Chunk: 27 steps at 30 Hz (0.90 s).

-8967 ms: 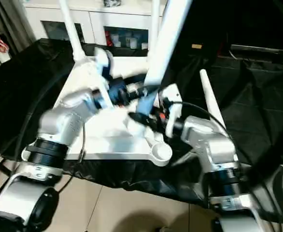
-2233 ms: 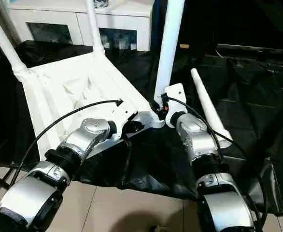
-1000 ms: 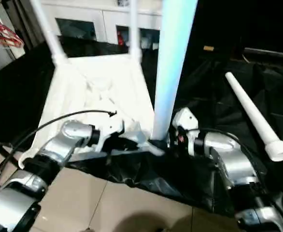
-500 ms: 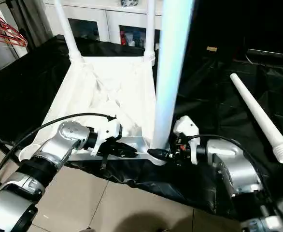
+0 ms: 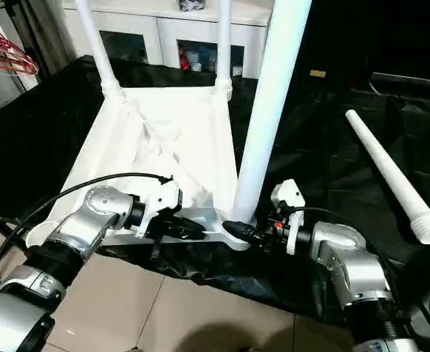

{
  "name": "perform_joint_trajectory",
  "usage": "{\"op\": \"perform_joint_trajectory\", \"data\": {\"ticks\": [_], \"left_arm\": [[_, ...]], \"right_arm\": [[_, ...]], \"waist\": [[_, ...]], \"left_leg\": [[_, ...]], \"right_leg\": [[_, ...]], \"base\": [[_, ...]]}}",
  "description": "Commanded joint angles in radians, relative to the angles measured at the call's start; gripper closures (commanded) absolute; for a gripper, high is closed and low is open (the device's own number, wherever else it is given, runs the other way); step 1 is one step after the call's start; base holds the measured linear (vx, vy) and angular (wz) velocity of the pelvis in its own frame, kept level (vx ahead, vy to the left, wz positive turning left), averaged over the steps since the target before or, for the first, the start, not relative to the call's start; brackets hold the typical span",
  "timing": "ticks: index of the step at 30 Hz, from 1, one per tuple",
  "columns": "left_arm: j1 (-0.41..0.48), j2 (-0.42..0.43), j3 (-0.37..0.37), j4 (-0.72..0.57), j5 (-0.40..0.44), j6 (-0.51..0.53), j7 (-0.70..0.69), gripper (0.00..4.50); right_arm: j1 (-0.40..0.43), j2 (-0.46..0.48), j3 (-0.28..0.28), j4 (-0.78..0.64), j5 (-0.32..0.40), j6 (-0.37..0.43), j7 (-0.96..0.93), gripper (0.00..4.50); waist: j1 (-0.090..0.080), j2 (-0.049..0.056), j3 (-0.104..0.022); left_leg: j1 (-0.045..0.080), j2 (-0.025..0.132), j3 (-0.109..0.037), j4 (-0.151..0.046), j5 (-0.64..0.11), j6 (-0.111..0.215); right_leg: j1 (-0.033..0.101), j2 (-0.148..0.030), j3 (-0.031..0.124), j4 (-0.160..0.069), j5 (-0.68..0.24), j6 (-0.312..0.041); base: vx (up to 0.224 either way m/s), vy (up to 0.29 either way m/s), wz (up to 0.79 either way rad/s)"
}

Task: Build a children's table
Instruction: Rotate leg to tighten

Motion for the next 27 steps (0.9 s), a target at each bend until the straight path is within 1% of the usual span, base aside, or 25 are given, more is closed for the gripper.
{"op": "perform_joint_trajectory", "data": {"ticks": [1,3,4,6,7,8,9,10,11,12,13,14,15,16,17,18,19,20,21,23,25,27], "left_arm": [[-0.016,-0.025,0.014,-0.068,-0.045,-0.013,-0.007,4.5],[-0.022,-0.036,0.027,-0.051,-0.033,-0.016,0.046,4.5],[-0.022,-0.036,0.027,-0.051,-0.032,-0.016,0.046,4.5],[-0.038,-0.054,0.043,-0.023,-0.02,-0.007,0.116,4.5],[-0.051,-0.065,0.048,-0.004,-0.011,-0.005,0.153,4.5],[-0.051,-0.065,0.048,-0.004,-0.011,-0.005,0.153,4.5],[-0.069,-0.083,0.057,0.024,-0.002,0.007,0.206,4.5],[-0.09,-0.105,0.065,0.053,0.005,0.011,0.257,4.5],[-0.09,-0.105,0.065,0.053,0.005,0.011,0.257,4.5],[-0.133,-0.156,0.08,0.112,0.024,0.031,0.384,4.5],[-0.155,-0.187,0.089,0.14,0.027,0.043,0.452,4.5],[-0.155,-0.188,0.089,0.14,0.027,0.043,0.453,4.5],[-0.155,-0.188,0.089,0.14,0.027,0.043,0.453,4.5],[-0.171,-0.214,0.097,0.16,0.027,0.054,0.504,4.5],[-0.185,-0.241,0.107,0.176,0.024,0.063,0.551,4.5],[-0.192,-0.258,0.112,0.187,0.026,0.066,0.58,4.5],[-0.192,-0.258,0.112,0.187,0.026,0.066,0.58,4.5],[-0.197,-0.27,0.112,0.198,0.031,0.059,0.596,4.5],[-0.199,-0.276,0.107,0.203,0.039,0.048,0.6,4.5],[-0.2,-0.276,0.1,0.213,0.048,0.029,0.593,4.5],[-0.2,-0.274,0.097,0.217,0.051,0.02,0.588,4.5],[-0.198,-0.271,0.094,0.22,0.054,0.012,0.577,4.5]], "right_arm": [[0.017,0.028,0.037,0.034,-0.024,0.011,-0.038,1.78],[0.003,0.062,0.018,0.097,-0.06,-0.019,-0.135,1.78],[0.003,0.062,0.018,0.097,-0.061,-0.019,-0.136,1.78],[-0.019,0.103,-0.008,0.159,-0.086,-0.031,-0.248,1.78],[-0.031,0.125,-0.023,0.192,-0.094,-0.04,-0.305,1.78],[-0.031,0.125,-0.023,0.192,-0.094,-0.04,-0.305,1.78],[-0.052,0.153,-0.04,0.235,-0.1,-0.047,-0.374,1.78],[-0.077,0.181,-0.059,0.279,-0.104,-0.057,-0.443,1.78],[-0.077,0.181,-0.059,0.279,-0.104,-0.057,-0.443,1.78],[-0.142,0.238,-0.104,0.379,-0.103,-0.078,-0.605,1.78],[-0.18,0.268,-0.135,0.432,-0.093,-0.092,-0.685,1.78],[-0.18,0.268,-0.135,0.432,-0.093,-0.092,-0.686,1.78],[-0.18,0.268,-0.135,0.432,-0.093,-0.092,-0.686,1.78],[-0.212,0.292,-0.164,0.474,-0.076,-0.101,-0.745,1.79],[-0.244,0.317,-0.195,0.514,-0.052,-0.112,-0.796,1.79],[-0.268,0.334,-0.215,0.544,-0.041,-0.125,-0.83,1.79],[-0.268,0.334,-0.215,0.544,-0.041,-0.125,-0.83,1.79],[-0.287,0.346,-0.222,0.57,-0.047,-0.141,-0.852,1.79],[-0.301,0.353,-0.222,0.592,-0.055,-0.155,-0.866,1.79],[-0.318,0.354,-0.211,0.621,-0.079,-0.179,-0.87,1.79],[-0.324,0.355,-0.209,0.63,-0.083,-0.186,-0.867,1.79],[-0.331,0.356,-0.197,0.634,-0.095,-0.207,-0.849,1.79]], "waist": [[-0.002,-0.003,-0.071],[-0.006,-0.001,-0.071],[-0.016,-0.003,-0.067],[-0.024,-0.006,-0.066],[-0.031,-0.005,-0.06],[-0.035,-0.004,-0.059],[-0.046,-0.003,-0.057],[-0.054,-0.005,-0.057],[-0.061,-0.004,-0.057],[-0.065,0.001,-0.058],[-0.077,0.0,-0.057],[-0.081,0.003,-0.057],[-0.088,0.002,-0.058],[-0.094,0.008,-0.055],[-0.104,0.012,-0.058],[-0.109,0.012,-0.061],[-0.111,0.011,-0.062],[-0.111,0.01,-0.063],[-0.113,0.005,-0.063],[-0.115,-0.001,-0.067],[-0.115,0.0,-0.066],[-0.113,-0.003,-0.069]], "left_leg": [[-0.017,0.009,0.014,-0.066,-0.034,0.106],[-0.018,0.009,0.013,-0.068,-0.042,0.1],[-0.018,0.004,0.014,-0.071,-0.071,0.083],[-0.018,-0.001,0.016,-0.071,-0.084,0.076],[-0.018,-0.005,0.016,-0.072,-0.109,0.069],[-0.016,-0.008,0.017,-0.071,-0.121,0.065],[-0.011,-0.013,0.017,-0.069,-0.141,0.062],[-0.013,-0.015,0.017,-0.067,-0.149,0.061],[-0.013,-0.016,0.014,-0.068,-0.154,0.058],[-0.016,-0.016,0.013,-0.067,-0.156,0.059],[-0.017,-0.016,0.009,-0.066,-0.166,0.053],[-0.016,-0.017,0.009,-0.065,-0.172,0.054],[-0.019,-0.017,0.006,-0.066,-0.174,0.064],[-0.015,-0.013,0.005,-0.069,-0.185,0.077],[-0.011,-0.01,0.002,-0.07,-0.195,0.083],[-0.014,-0.006,-0.003,-0.072,-0.195,0.084],[-0.015,-0.005,-0.005,-0.073,-0.192,0.083],[-0.014,-0.005,-0.004,-0.074,-0.187,0.086],[-0.018,-0.004,-0.004,-0.075,-0.176,0.095],[-0.019,-0.004,-0.003,-0.074,-0.144,0.109],[-0.02,-0.005,-0.002,-0.072,-0.13,0.123],[-0.018,-0.006,0.001,-0.07,-0.112,0.133]], "right_leg": [[0.091,-0.047,0.047,-0.062,-0.26,-0.141],[0.091,-0.049,0.047,-0.063,-0.275,-0.137],[0.093,-0.049,0.044,-0.071,-0.322,-0.121],[0.092,-0.046,0.042,-0.078,-0.359,-0.107],[0.091,-0.045,0.036,-0.089,-0.422,-0.083],[0.089,-0.044,0.033,-0.094,-0.455,-0.069],[0.084,-0.042,0.027,-0.107,-0.511,-0.04],[0.083,-0.041,0.024,-0.11,-0.525,-0.033],[0.088,-0.04,0.016,-0.114,-0.545,-0.019],[0.087,-0.042,0.016,-0.113,-0.543,-0.017],[0.089,-0.04,0.005,-0.12,-0.551,-0.011],[0.09,-0.041,0.001,-0.124,-0.555,-0.005],[0.097,-0.041,-0.006,-0.129,-0.545,0.002],[0.095,-0.042,-0.007,-0.133,-0.533,-0.006],[0.096,-0.046,-0.008,-0.132,-0.51,-0.025],[0.1,-0.048,-0.009,-0.127,-0.48,-0.04],[0.102,-0.049,-0.008,-0.125,-0.464,-0.046],[0.103,-0.049,-0.006,-0.124,-0.445,-0.055],[0.104,-0.052,-0.001,-0.116,-0.416,-0.078],[0.106,-0.055,0.007,-0.106,-0.374,-0.11],[0.105,-0.055,0.011,-0.1,-0.352,-0.13],[0.105,-0.056,0.014,-0.097,-0.341,-0.14]], "base": [[0.0,0.0,0.0],[0.0,0.0,0.0],[0.0,0.0,0.0],[0.0,0.0,0.0],[0.0,0.0,0.0],[0.0,0.0,0.0],[0.0,0.0,0.0],[0.0,0.0,0.0],[0.0,0.0,0.0],[0.0,0.0,0.0],[0.0,0.0,0.0],[0.0,0.0,0.0],[0.0,0.0,0.0],[0.0,0.0,0.0],[0.0,0.0,0.0],[0.0,0.0,0.0],[0.0,0.0,0.0],[0.0,0.0,0.0],[0.0,0.0,0.0],[0.0,0.0,0.0],[0.0,0.0,0.0],[0.0,0.0,0.0]]}}
